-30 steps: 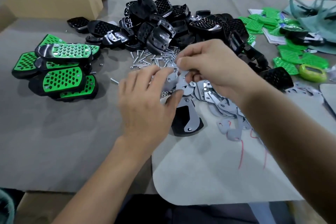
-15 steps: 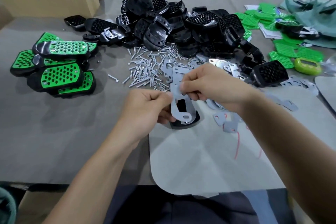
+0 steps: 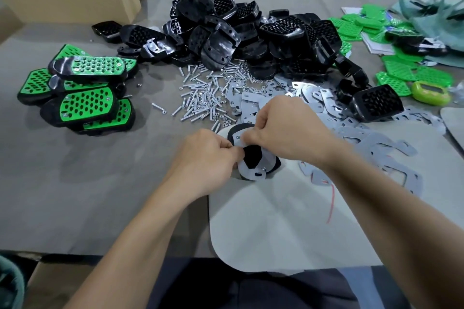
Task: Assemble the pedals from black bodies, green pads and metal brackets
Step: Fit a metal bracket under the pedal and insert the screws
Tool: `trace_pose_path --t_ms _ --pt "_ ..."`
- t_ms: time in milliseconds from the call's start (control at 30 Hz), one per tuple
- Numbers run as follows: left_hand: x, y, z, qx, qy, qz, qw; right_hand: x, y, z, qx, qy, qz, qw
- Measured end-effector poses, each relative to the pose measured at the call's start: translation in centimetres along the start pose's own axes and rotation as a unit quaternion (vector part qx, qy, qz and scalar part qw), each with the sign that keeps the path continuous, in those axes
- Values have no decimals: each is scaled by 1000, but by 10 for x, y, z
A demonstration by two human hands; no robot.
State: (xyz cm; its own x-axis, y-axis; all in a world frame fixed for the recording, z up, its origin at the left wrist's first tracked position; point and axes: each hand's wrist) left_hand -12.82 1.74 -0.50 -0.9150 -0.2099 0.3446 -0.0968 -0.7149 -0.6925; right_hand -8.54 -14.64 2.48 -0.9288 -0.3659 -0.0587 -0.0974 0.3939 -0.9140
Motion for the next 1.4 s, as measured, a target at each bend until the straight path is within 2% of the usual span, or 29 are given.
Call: trace_pose_path --t_ms 67,100,200,300,467,567,733,867,967,1133,1267,1400 --pt "1 1 3 1 -3 -16 1000 3 2 -1 43 14 40 998" --pt "1 2 4 7 -5 -28 1000 5 4 0 26 22 53 998" --pt "2 5 6 27 -14 -45 999 13 11 8 -96 48 79 991" --pt "1 7 4 48 -11 -38 998 24 20 20 -164 67 134 975" --pt "0 7 -4 141 -20 -56 988 39 35 31 -253 66 139 955" --pt "-2 8 -3 185 -35 -57 980 39 39 31 -253 56 149 954" --pt "-4 8 0 103 -54 -61 991 40 41 30 -243 35 154 957" --pt "-3 5 6 87 -69 -77 991 46 43 27 -212 -17 159 964" --pt "1 3 5 111 -62 -89 988 47 44 23 -196 -48 142 969" --pt "2 -3 -6 156 -63 -88 982 45 40 17 -163 -39 107 980" --pt "5 -3 -8 179 -83 -94 976 43 38 11 -79 -67 109 989" --pt "10 2 -5 175 -80 -95 977 46 44 15 -141 -47 119 982"
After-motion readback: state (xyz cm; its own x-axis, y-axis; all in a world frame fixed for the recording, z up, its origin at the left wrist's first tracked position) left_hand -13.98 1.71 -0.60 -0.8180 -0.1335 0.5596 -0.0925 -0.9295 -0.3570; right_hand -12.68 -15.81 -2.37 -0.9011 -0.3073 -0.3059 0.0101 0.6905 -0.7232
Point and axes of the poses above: each hand's wrist, its own x-axis away from the middle knuckle, its own y-axis out of the palm, z = x × y, and after that the axes turned 12 degrees about -y, right-handed
